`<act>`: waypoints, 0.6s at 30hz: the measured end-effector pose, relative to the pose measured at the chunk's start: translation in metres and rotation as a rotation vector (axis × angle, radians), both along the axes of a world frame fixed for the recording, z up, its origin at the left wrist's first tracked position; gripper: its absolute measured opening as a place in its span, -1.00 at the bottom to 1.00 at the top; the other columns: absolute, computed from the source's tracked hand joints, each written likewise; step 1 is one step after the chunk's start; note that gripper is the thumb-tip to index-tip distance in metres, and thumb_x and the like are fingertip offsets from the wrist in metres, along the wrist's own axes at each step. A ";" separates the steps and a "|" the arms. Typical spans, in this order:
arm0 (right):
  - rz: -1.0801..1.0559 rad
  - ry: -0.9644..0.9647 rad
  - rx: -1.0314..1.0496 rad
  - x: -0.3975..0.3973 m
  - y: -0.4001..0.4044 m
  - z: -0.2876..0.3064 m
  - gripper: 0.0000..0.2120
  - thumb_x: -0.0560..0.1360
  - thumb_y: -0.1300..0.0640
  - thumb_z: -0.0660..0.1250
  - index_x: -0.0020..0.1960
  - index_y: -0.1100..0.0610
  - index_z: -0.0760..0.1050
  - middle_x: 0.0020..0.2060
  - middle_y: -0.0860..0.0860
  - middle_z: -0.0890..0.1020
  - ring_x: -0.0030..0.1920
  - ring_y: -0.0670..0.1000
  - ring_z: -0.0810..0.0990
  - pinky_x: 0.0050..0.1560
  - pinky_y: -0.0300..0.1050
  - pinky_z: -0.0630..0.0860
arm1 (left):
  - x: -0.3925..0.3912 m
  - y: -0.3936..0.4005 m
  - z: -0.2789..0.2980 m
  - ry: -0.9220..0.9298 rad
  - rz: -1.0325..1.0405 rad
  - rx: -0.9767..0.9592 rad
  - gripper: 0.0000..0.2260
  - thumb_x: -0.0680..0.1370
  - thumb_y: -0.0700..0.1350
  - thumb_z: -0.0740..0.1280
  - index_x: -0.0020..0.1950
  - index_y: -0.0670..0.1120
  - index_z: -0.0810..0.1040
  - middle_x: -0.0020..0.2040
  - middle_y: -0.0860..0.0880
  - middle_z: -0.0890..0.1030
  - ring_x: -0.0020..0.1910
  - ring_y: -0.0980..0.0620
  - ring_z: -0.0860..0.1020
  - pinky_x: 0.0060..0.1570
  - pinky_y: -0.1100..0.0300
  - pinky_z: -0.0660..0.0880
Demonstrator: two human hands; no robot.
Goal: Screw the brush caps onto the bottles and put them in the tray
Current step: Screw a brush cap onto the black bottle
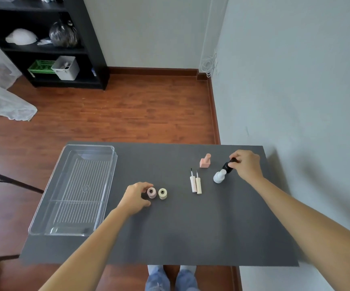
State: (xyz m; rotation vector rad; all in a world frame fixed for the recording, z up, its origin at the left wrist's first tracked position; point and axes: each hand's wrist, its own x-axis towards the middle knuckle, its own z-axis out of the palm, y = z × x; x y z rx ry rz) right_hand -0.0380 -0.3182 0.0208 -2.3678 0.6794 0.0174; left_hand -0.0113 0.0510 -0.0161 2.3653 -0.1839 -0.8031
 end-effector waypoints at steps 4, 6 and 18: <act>0.024 0.019 -0.004 0.001 0.000 -0.006 -0.82 0.40 0.35 0.44 -0.01 0.21 0.65 -0.06 0.14 0.70 0.05 0.11 0.64 0.08 -0.20 0.44 | -0.004 -0.003 -0.010 -0.075 0.058 -0.054 -0.56 0.37 -0.31 0.53 0.23 -0.09 0.63 0.11 -0.05 0.66 0.08 -0.01 0.61 0.14 0.19 0.48; 0.035 0.020 -0.007 0.002 0.000 -0.006 -0.82 0.41 0.35 0.45 -0.01 0.20 0.65 -0.06 0.13 0.70 0.04 0.11 0.64 0.08 -0.20 0.44 | -0.004 -0.005 -0.013 -0.102 0.081 -0.077 -0.62 0.37 -0.29 0.55 0.16 -0.10 0.66 0.04 -0.05 0.68 0.02 -0.03 0.62 0.13 0.15 0.51; 0.100 -0.277 -0.170 -0.011 0.059 0.038 -0.81 0.49 0.33 0.27 0.05 0.18 0.57 -0.11 0.06 0.66 -0.07 0.12 0.60 -0.01 -0.02 0.53 | 0.004 -0.001 -0.001 -0.234 0.310 -0.163 -0.83 0.42 -0.25 0.51 -0.16 0.01 0.62 -0.20 0.05 0.68 -0.18 0.22 0.64 -0.18 0.48 0.45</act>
